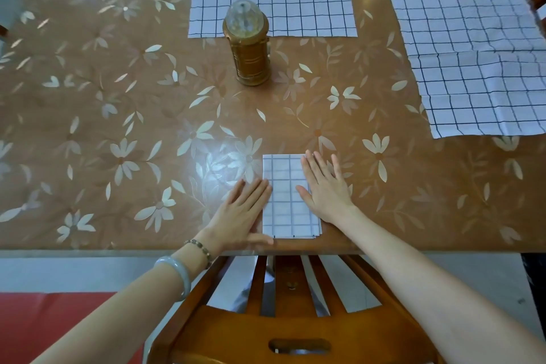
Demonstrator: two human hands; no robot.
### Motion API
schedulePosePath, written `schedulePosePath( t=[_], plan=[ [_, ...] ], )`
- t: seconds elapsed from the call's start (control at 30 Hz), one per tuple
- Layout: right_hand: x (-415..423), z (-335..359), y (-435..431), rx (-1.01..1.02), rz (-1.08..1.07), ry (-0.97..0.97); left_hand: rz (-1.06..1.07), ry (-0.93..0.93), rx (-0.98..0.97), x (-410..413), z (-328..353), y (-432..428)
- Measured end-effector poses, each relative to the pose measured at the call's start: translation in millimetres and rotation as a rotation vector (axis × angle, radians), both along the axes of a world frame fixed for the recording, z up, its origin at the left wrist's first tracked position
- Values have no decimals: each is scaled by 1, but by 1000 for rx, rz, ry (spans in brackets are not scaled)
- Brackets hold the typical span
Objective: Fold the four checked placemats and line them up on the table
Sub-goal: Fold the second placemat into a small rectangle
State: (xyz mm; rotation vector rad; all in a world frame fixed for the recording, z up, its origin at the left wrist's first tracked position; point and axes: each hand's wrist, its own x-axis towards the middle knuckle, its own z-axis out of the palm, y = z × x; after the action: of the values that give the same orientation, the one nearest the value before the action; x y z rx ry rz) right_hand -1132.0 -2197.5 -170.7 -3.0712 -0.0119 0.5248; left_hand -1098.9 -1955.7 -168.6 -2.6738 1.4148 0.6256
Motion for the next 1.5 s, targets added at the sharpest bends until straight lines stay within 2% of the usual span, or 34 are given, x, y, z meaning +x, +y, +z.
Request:
schedulePosePath(
  t=[0.07, 0.13, 0.2, 0.27, 0.33, 0.5, 0.57, 0.67, 0.83, 0.9, 1.07, 1.17, 1.37, 1.5],
  plan=[
    [0, 4, 0, 52, -12, -11, 209, 102, -212, -2, 9, -10],
    [-3, 13, 1, 182, -93, -21, 578, 318, -440, -3, 22, -27],
    [-11, 25, 1, 314, -200, -55, 932, 426, -633, -3, 30, -43],
    [-24, 31, 1, 381, -249, -59, 1218, 534, -766, -3, 31, -56],
    [-34, 29, 0, 374, -222, -36, 1346, 602, -807, -7, 32, -68],
    [-43, 24, -1, 304, -180, -59, 1478, 652, -825, -7, 41, -88],
    [-43, 25, -1, 318, -196, -64, 1546, 721, -764, -2, 43, -88],
    [-40, 32, -2, 357, -212, -12, 1486, 775, -655, -1, 42, -86],
    [-16, 68, -11, 813, -477, -30, 1219, 877, -639, -2, 65, -68],
    [0, 94, -12, 899, -442, 62, 1114, 954, -619, -1, 81, -48],
    [41, 142, 3, 1010, -233, 520, 995, 1180, -587, 2, 128, 4],
    [55, 153, 37, 1041, -163, 694, 1034, 1252, -634, -1, 146, 39],
    [73, 173, 124, 1015, -18, 616, 1152, 1221, -698, -30, 156, 138],
    [75, 178, 206, 1025, 28, 604, 1387, 1101, -863, -72, 147, 212]
  ],
)
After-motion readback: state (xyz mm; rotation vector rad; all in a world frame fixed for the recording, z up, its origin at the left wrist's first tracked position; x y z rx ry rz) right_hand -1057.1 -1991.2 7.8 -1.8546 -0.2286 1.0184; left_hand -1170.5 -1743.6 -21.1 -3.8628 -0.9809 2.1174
